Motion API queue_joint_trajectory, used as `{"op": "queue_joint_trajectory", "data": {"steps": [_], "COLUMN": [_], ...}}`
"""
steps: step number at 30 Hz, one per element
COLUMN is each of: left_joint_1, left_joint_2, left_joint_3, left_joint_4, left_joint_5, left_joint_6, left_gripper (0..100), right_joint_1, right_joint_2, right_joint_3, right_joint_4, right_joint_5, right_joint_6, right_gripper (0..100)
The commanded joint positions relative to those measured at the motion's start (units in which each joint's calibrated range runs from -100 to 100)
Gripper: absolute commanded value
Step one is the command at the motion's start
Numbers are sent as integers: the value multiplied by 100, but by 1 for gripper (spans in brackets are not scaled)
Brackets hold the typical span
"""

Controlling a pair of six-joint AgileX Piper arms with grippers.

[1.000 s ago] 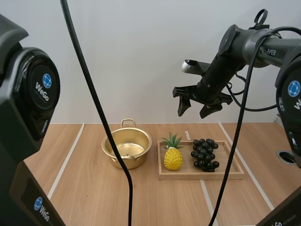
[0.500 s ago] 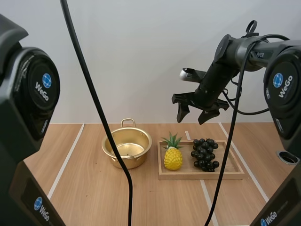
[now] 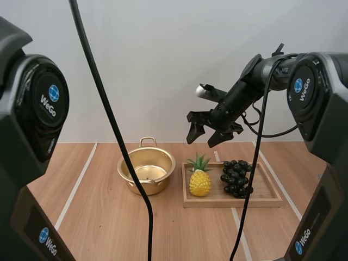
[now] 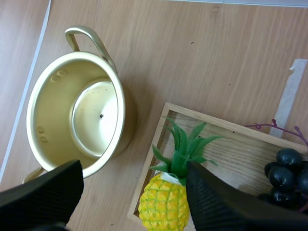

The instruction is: Open the pot, put the pineapple inside, and close it

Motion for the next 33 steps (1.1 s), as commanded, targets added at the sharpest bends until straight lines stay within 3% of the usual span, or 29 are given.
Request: {"op": "queue_joint_trajectory", "data": {"steps": [1, 8, 27, 33], "left_joint_1": [-6, -6, -6, -6], "left_joint_2": [1, 1, 1, 1], "left_joint_3": [-28, -28, -28, -28], "left_joint_4": [-81, -81, -81, -81], "left_joint_5": [-123, -123, -123, -123], "left_joint_6": [-30, -30, -30, -30], "left_gripper": [0, 0, 0, 0], "right_joint_1": [0, 0, 0, 215], "right_joint_2": [142, 474, 479, 479], "right_joint_3": [402, 1086, 1101, 1101], "right_joint_4": [19, -277, -270, -385], "right_joint_5": [62, 62, 62, 62], "right_joint_6": [-116, -116, -116, -76], "right_gripper": [100, 100, 100, 100]}}
